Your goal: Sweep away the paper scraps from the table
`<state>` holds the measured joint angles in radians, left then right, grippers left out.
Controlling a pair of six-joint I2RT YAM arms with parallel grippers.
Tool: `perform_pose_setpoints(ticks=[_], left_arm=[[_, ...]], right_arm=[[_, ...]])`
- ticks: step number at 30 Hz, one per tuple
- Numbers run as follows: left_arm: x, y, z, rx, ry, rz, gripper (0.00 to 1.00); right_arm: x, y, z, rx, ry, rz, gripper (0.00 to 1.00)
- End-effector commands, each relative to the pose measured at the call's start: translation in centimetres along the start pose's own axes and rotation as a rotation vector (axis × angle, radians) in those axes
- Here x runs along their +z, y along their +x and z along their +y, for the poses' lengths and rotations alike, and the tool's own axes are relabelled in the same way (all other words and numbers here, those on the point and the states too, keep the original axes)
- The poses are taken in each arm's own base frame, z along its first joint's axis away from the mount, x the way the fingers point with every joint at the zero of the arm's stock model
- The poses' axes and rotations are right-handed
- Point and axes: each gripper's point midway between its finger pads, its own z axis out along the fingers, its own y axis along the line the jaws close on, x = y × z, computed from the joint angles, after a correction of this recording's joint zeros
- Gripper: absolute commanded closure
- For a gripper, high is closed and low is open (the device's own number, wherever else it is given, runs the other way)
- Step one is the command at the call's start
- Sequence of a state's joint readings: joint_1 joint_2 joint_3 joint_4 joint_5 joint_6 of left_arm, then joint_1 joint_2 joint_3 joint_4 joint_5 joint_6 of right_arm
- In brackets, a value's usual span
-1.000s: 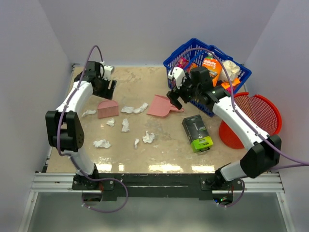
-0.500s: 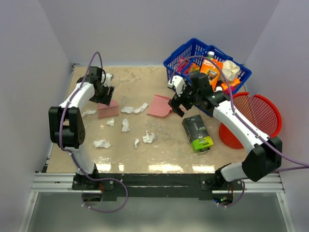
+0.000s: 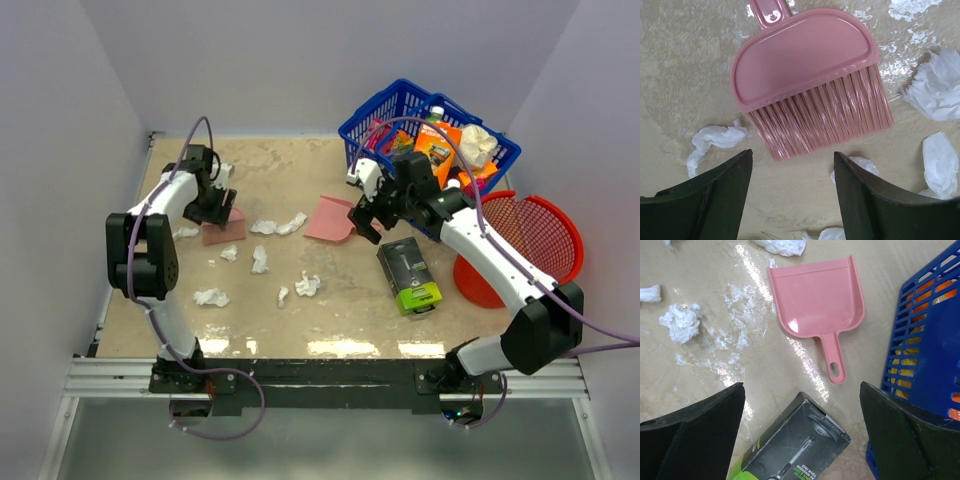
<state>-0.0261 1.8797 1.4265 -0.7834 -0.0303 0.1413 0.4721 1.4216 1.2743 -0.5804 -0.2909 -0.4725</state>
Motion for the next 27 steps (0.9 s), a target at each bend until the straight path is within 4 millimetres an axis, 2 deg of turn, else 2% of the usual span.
perform_pose_setpoints(ticks=[1,7,12,18,25,26,27], left_arm=[[0.4,-0.3,0.4,-0.027,-0.001,0.003,0.32],[1.3,-0.3,0.9,-0.032,-0.017,0.024,0.43],[2.1,-0.2,0.9,-0.032,-0.004,0.045,0.43],[3.2,0.2,1.0,-0.017,-0.007,0.074,0.49],[3.8,0.5,1.2,0.003,-0.019,0.092,0.65],[3.9,0.7,1.2,0.008,-0.020,0.097,0.68],[3.9,0.7,1.3,0.009,-0.020,0.097,0.76]], right_arm=[[-0.4,-0.5,1.1,-0.026,-0.045,-0.017,0.01],[-0.1,-0.7,0.7,-0.039,-0.033,-0.020,0.01],[0.3,-1.0,0.5,-0.029,-0.028,-0.031,0.02],[1.0,-0.6,1.0,-0.006,-0.052,-0.034,0.02],[1.7,-0.8,1.1,0.002,-0.062,-0.038,0.02],[1.8,-0.8,1.0,0.003,-0.062,-0.036,0.02],[1.9,-0.9,1.0,0.002,-0.062,-0.039,0.02]])
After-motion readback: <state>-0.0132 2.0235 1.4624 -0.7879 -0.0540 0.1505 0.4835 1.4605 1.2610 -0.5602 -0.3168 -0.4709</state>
